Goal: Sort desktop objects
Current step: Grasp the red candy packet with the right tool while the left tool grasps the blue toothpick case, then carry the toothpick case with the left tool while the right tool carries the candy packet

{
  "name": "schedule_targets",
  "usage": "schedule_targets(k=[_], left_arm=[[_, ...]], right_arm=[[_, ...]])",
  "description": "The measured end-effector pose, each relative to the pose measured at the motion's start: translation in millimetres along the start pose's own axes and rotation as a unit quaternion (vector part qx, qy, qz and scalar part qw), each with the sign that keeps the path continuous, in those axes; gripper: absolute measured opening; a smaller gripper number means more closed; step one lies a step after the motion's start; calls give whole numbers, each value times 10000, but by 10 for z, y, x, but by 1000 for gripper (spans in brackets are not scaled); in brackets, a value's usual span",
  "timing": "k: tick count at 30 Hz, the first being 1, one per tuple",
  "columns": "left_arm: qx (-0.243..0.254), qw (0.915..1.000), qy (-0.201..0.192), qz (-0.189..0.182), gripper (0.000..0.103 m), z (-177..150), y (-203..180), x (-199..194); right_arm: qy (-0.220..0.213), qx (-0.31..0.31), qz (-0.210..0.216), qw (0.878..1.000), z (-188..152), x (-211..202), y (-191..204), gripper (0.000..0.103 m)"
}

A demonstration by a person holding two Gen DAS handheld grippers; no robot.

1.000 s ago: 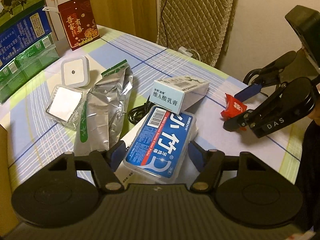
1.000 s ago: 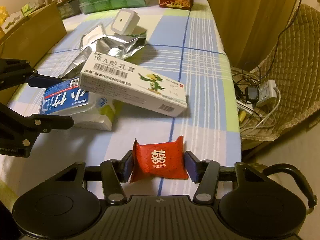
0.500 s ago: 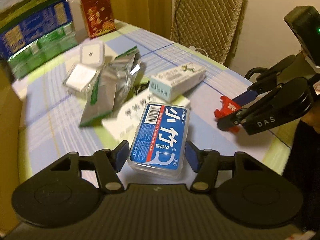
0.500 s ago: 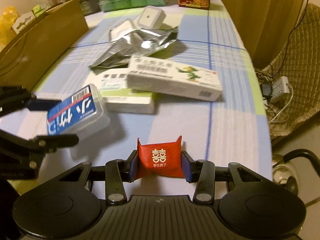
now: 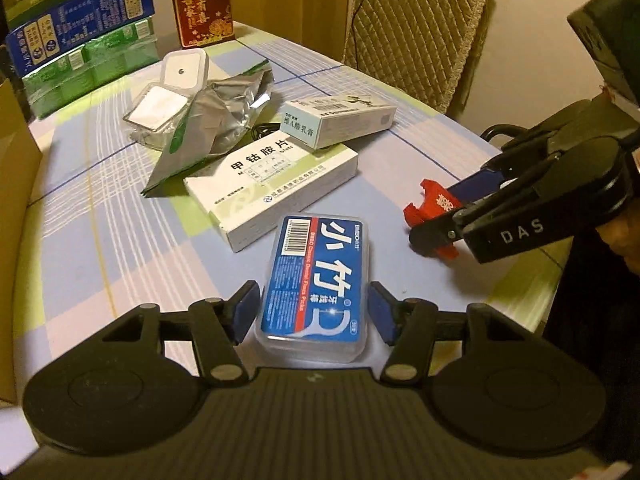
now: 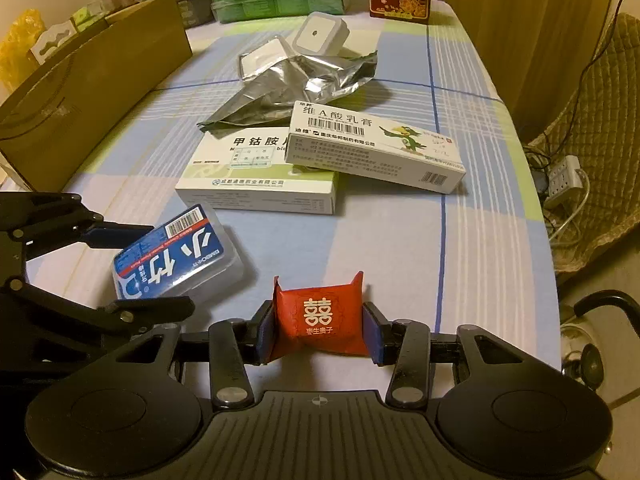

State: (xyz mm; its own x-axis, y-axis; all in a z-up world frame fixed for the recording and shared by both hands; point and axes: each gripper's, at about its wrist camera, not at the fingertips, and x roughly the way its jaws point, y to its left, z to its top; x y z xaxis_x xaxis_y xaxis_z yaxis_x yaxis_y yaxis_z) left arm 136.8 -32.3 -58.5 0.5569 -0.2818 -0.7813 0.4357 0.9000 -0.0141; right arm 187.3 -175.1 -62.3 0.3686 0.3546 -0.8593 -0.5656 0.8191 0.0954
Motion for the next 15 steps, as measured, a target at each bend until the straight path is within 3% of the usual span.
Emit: schedule_targets(k=[11,15], left_arm=[[134,9999,71,-25,52,19,-20,113],[103,9999,67,-30,52,4,-32,100]], right_arm=[[-32,-236,-157,9996,-6,24,57,47],[-64,-247,-225,9994,-16,25,78,42]])
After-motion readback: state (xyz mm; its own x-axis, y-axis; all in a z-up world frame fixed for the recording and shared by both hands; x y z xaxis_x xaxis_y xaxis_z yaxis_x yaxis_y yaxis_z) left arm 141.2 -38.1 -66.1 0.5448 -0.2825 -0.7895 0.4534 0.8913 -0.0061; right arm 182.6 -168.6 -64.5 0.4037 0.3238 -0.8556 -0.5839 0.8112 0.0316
